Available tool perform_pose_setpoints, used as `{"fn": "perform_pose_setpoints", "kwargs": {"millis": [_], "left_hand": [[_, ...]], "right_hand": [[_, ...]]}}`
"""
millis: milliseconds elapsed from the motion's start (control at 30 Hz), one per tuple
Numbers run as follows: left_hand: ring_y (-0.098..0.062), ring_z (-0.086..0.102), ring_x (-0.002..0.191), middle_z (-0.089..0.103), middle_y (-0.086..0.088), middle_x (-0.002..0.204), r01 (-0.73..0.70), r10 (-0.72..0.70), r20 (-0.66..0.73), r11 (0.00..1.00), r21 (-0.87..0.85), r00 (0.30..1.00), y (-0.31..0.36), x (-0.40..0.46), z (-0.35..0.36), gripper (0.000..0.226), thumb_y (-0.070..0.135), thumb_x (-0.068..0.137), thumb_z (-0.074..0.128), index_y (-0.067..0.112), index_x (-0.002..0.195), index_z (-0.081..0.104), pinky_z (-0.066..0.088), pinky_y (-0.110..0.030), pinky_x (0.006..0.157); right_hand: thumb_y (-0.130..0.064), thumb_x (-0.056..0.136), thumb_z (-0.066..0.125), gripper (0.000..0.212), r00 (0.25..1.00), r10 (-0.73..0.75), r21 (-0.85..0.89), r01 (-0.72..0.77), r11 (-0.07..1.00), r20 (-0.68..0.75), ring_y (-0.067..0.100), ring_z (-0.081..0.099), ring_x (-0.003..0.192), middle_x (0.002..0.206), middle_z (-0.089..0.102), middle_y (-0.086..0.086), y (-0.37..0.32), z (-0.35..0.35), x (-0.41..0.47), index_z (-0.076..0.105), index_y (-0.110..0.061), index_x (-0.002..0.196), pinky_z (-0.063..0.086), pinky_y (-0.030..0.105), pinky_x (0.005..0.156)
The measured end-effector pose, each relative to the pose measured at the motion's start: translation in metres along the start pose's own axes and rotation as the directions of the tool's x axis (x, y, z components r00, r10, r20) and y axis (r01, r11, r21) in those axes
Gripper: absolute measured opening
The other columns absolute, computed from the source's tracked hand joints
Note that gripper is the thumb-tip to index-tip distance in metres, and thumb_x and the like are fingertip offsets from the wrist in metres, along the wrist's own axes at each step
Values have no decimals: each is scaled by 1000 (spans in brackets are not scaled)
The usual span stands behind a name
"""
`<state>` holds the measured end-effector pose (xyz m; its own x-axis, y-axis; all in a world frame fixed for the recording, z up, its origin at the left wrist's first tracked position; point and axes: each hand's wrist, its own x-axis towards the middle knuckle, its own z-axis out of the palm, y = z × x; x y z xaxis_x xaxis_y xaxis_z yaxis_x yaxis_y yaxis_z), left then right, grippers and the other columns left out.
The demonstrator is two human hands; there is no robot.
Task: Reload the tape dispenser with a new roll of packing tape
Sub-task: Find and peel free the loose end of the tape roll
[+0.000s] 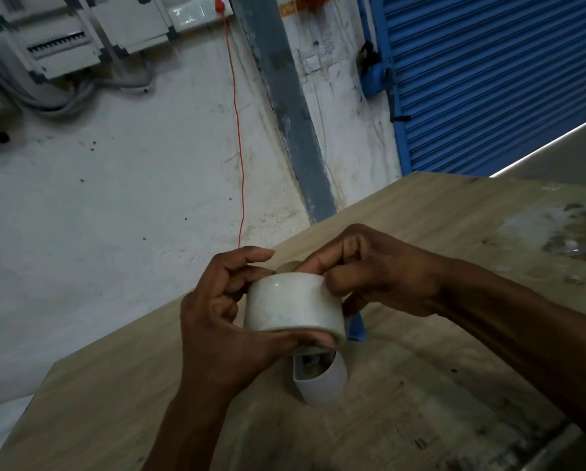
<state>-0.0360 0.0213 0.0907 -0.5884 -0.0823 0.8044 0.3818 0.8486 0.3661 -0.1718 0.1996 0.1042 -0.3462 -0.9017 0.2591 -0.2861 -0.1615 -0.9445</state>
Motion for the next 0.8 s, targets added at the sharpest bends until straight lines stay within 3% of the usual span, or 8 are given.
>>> {"fn": "perform_pose_setpoints", "kwargs": {"millis": [167, 367, 467, 533, 600, 700, 800], "left_hand": [[-6, 71, 93, 70, 17, 101, -1, 1, -14, 999, -32, 1000, 5, 0, 4, 71, 46, 40, 101, 35, 100, 65, 59, -22, 71], [0, 71, 97, 71, 30, 103, 23, -21, 10, 986, -163, 1000, 22, 0, 8, 70, 70, 47, 88, 32, 102, 66, 58, -16, 78], [3, 70, 96, 70, 31, 102, 11, -12, -8, 988, -155, 1000, 25, -1, 13, 68, 53, 41, 94, 32, 100, 66, 56, -12, 76], [5, 70, 95, 70, 33, 102, 0, -3, -20, 989, -151, 1000, 22, -2, 14, 63, 46, 45, 93, 28, 99, 68, 54, -11, 76], [6, 69, 97, 69, 34, 104, -13, 10, -22, 991, -135, 1000, 20, -3, 15, 61, 46, 48, 92, 24, 100, 68, 54, -10, 77], [6, 68, 97, 68, 35, 104, -26, 23, -23, 992, -121, 999, 19, -4, 17, 64, 49, 48, 92, 21, 100, 68, 53, -10, 78], [8, 67, 96, 67, 36, 102, -32, 29, -29, 994, -107, 999, 23, -6, 18, 70, 59, 46, 90, 22, 100, 68, 52, -8, 77]], "right_hand": [[-6, 88, 73, 24, 1000, -5, -104, 4, 995, -15, 16, 76, 78, 91, 80, 7, -13, 0, -8, 76, -2, 111, 62, 41, 69], [-11, 83, 66, 37, 999, 40, -128, -36, 991, 35, 27, 77, 85, 97, 79, 12, -26, -5, -23, 73, 1, 117, 57, 70, 79], [-17, 81, 67, 41, 999, 26, -161, -20, 987, 35, 26, 77, 84, 95, 80, 8, -27, -5, -29, 73, 0, 118, 58, 69, 76], [-9, 81, 61, 39, 1000, 3, -157, -3, 988, 0, 25, 76, 81, 93, 80, 8, -24, -5, -32, 73, -1, 117, 58, 69, 72], [-4, 82, 57, 38, 1000, 20, -103, -22, 994, -19, 26, 75, 83, 97, 79, 13, -21, -5, -35, 73, 0, 116, 57, 71, 75], [-15, 84, 65, 34, 998, 59, -84, -60, 995, -14, 26, 74, 88, 101, 77, 16, -20, -5, -36, 75, 1, 112, 55, 72, 81], [-22, 74, 73, 40, 997, 42, -101, -48, 994, -60, 29, 76, 86, 98, 79, 14, -20, -2, -36, 77, -1, 109, 57, 71, 78]]}}
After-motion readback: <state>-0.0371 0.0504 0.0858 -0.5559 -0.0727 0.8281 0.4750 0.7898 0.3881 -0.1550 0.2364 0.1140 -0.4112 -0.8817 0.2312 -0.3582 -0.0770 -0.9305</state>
